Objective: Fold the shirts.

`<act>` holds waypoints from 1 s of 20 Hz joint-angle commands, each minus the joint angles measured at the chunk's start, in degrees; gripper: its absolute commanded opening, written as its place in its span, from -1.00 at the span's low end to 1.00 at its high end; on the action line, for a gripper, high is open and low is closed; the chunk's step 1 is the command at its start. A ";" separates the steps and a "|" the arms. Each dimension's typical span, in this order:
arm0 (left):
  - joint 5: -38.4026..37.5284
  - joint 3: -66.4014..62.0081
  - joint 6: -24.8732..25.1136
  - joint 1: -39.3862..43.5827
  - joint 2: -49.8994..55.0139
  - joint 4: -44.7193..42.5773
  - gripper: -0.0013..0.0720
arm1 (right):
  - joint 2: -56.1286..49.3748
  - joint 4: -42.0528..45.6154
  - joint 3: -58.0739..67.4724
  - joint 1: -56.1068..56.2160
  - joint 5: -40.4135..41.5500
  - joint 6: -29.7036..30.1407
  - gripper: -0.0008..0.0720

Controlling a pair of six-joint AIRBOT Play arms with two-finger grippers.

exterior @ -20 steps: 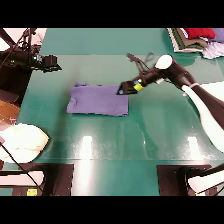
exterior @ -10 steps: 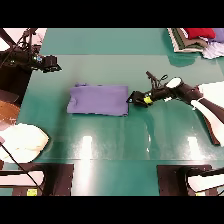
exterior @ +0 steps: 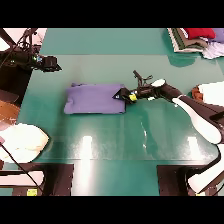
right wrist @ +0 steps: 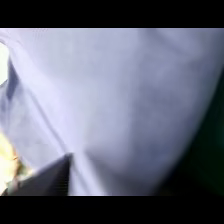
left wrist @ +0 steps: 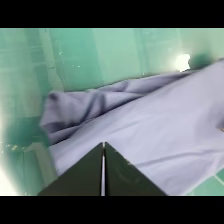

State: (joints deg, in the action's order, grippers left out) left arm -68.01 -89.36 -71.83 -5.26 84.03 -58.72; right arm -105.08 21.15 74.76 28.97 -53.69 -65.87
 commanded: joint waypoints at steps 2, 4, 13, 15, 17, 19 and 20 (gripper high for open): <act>-0.24 0.02 0.28 -0.07 0.02 0.17 -0.91 | -4.07 -1.60 8.00 2.10 -0.24 0.48 -0.84; -0.76 0.02 0.26 -0.07 0.02 0.76 -0.91 | -3.98 -1.46 9.68 1.49 0.07 0.55 -0.93; -4.42 0.02 0.22 1.01 0.00 7.52 -0.91 | 10.51 12.07 12.00 -21.64 -5.40 -6.27 -0.94; -3.48 0.02 0.22 3.80 0.00 7.50 -0.91 | 15.06 18.47 12.00 -29.40 -7.37 -7.69 -0.94; -1.49 0.02 0.20 7.34 0.00 7.50 -0.91 | 18.51 22.49 12.00 -36.76 -8.39 -8.28 -0.94; 0.85 0.02 0.15 10.80 0.02 7.52 -0.91 | 21.00 23.69 12.00 -44.37 -8.72 -8.26 -0.94; 2.12 0.02 0.02 12.20 0.00 7.52 -0.91 | 21.77 23.54 12.00 -48.17 -8.72 -8.26 -0.94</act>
State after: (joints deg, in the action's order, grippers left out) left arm -69.21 -89.36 -71.61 2.90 84.03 -51.51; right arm -87.05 40.62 86.70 -9.02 -61.32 -73.08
